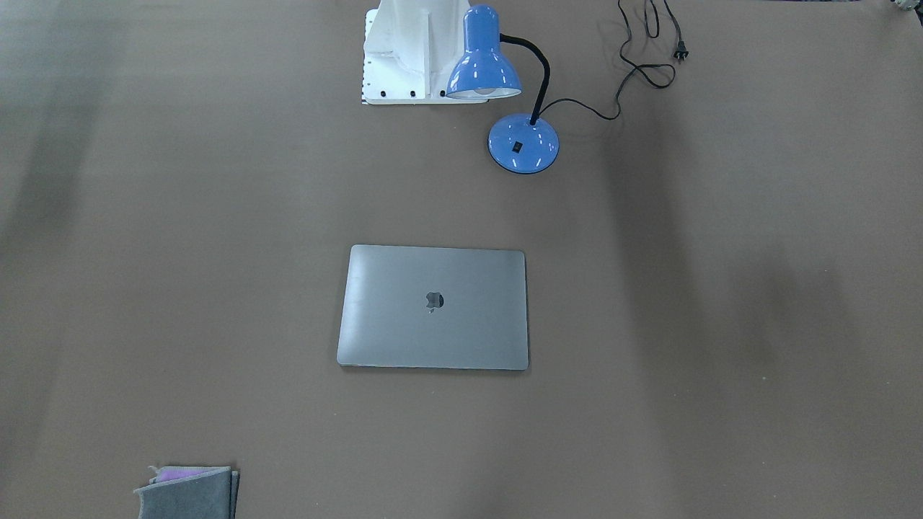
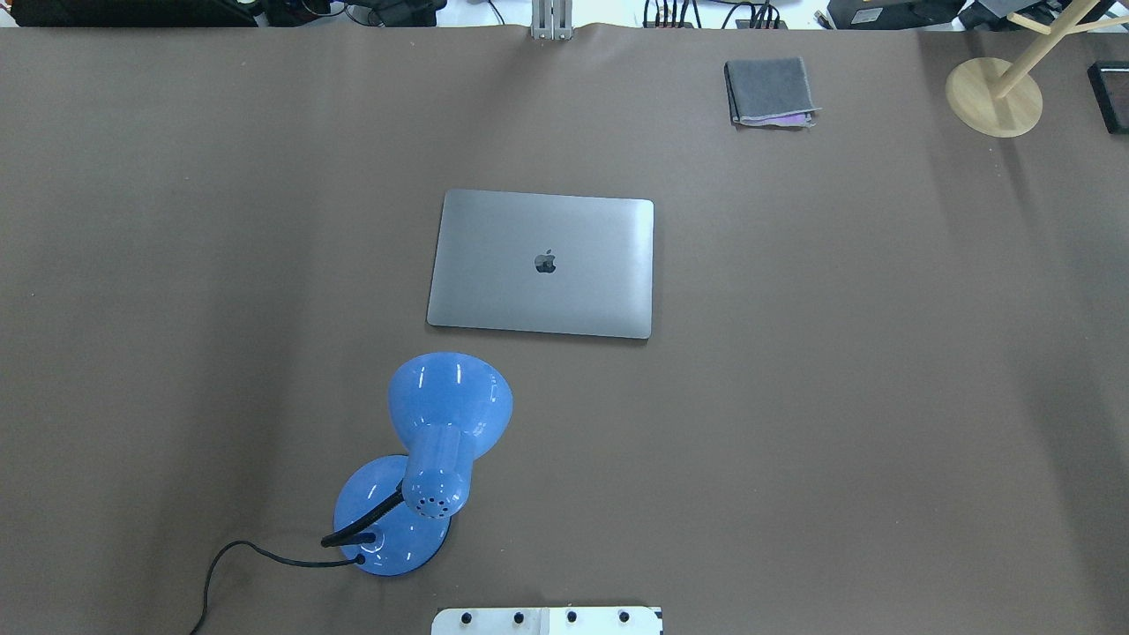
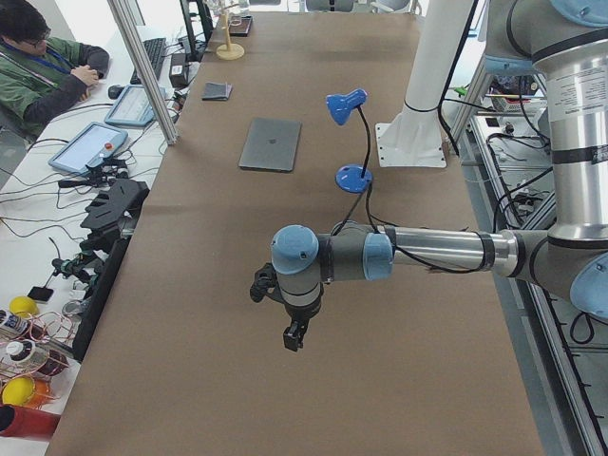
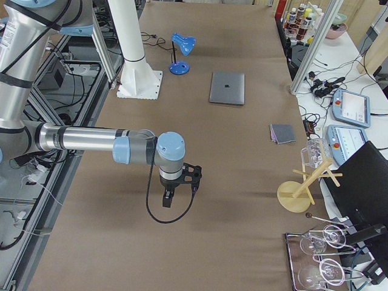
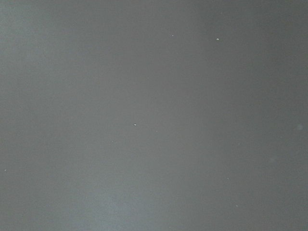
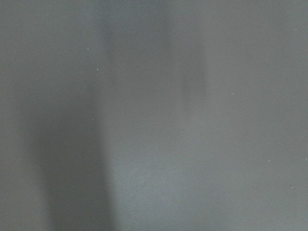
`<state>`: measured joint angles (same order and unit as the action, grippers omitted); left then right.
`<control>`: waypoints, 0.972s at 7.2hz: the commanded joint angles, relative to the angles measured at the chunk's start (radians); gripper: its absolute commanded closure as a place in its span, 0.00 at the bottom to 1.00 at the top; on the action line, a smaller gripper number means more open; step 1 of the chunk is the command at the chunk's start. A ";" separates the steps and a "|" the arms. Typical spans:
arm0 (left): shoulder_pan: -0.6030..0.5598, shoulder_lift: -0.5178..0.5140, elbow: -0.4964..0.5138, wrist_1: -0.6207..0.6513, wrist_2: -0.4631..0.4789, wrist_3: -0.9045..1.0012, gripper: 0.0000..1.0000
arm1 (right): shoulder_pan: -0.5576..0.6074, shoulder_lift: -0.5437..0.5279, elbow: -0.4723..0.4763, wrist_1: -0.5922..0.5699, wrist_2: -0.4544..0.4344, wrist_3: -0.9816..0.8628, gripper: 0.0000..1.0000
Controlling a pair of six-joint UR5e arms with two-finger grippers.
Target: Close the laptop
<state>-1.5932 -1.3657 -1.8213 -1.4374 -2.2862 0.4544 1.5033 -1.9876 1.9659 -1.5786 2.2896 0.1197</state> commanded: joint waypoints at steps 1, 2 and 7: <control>-0.001 0.000 -0.001 0.000 0.001 0.001 0.01 | 0.000 -0.002 0.001 0.000 0.001 0.000 0.00; -0.002 0.000 0.000 0.000 0.002 0.003 0.01 | 0.000 -0.002 0.001 0.000 0.001 0.000 0.00; -0.002 0.000 -0.032 0.000 0.002 0.004 0.01 | 0.000 -0.002 0.001 0.002 0.008 0.000 0.00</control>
<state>-1.5953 -1.3652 -1.8474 -1.4373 -2.2844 0.4585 1.5033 -1.9896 1.9679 -1.5775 2.2970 0.1198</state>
